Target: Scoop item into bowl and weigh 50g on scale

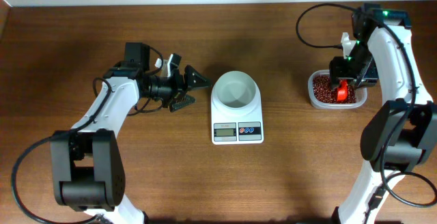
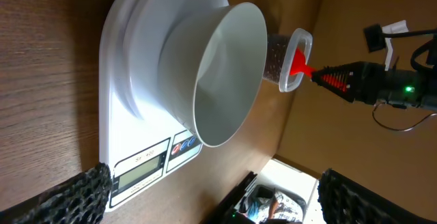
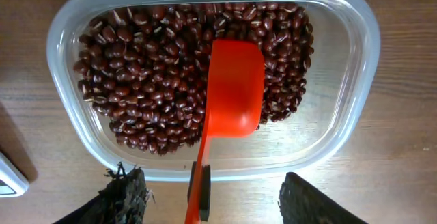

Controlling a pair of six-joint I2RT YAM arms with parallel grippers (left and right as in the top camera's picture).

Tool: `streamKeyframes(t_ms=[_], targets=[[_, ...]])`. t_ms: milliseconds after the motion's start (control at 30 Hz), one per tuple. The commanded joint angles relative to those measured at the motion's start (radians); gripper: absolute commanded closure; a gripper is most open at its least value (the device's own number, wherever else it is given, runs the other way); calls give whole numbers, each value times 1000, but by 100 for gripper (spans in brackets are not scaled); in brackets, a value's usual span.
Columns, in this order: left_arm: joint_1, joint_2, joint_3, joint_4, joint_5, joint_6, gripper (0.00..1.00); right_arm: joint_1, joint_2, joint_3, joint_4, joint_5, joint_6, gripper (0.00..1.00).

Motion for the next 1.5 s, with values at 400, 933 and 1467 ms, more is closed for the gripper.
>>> streamKeyframes(t_ms=[400,933,1467], targets=[[2,5,10,2,-33,20,1,-5,-63,-79,74,-21,51,54],[2,5,10,2,-33,20,1,-5,-61,-90,117,-21,51,84],[3,5,10,2,-33,20,1,-5,-62,-90,71,-20,63,72]])
